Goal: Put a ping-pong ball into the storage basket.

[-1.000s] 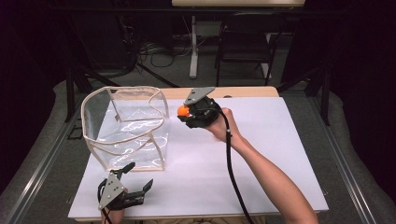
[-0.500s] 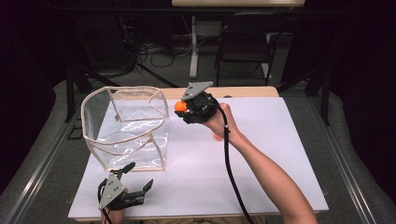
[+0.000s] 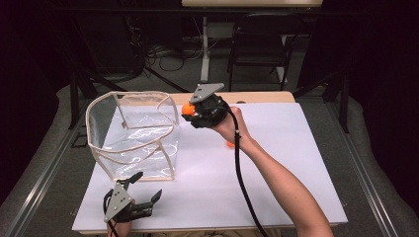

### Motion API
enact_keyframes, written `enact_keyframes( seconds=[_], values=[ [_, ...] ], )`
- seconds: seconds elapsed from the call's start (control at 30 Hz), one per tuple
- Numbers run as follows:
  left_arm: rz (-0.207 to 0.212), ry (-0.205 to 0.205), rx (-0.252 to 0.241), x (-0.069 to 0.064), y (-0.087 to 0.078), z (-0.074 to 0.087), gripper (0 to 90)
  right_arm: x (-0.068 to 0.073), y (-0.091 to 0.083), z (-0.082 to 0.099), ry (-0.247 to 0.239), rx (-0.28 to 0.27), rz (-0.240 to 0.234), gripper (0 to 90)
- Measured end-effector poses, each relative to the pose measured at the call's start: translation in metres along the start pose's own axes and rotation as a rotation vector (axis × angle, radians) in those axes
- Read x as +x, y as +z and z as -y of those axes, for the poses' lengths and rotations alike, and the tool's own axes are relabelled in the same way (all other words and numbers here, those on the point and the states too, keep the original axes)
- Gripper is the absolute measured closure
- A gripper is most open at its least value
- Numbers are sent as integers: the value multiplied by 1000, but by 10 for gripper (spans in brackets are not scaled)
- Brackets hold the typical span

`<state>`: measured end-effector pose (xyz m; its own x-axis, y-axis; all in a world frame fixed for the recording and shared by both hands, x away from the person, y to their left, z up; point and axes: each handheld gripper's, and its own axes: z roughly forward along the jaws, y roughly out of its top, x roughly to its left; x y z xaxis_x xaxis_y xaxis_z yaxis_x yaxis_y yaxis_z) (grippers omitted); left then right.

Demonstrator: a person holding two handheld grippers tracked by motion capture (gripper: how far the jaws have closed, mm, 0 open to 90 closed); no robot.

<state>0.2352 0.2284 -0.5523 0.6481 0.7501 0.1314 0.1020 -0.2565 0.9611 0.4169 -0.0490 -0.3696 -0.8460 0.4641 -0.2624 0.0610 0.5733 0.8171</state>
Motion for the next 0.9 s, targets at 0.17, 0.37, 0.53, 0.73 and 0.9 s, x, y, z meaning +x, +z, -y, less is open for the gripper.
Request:
enact_keyframes(
  seconds=[0.17,0.37,0.53,0.73,0.9],
  values=[
    [-1,-1,-1,0,0,0,157,2,1,-4,-7,-14,-2,512],
    [1,-2,-1,0,1,0,156,4,3,-7,-15,-19,-5,512],
    [-1,-2,-1,0,0,0,157,5,4,-8,-13,-26,-8,512],
    [0,-1,-1,0,1,0,156,7,5,-12,-18,-38,-8,512],
    [0,-1,0,0,1,0,156,9,5,-15,-22,-48,-9,512]
  ],
)
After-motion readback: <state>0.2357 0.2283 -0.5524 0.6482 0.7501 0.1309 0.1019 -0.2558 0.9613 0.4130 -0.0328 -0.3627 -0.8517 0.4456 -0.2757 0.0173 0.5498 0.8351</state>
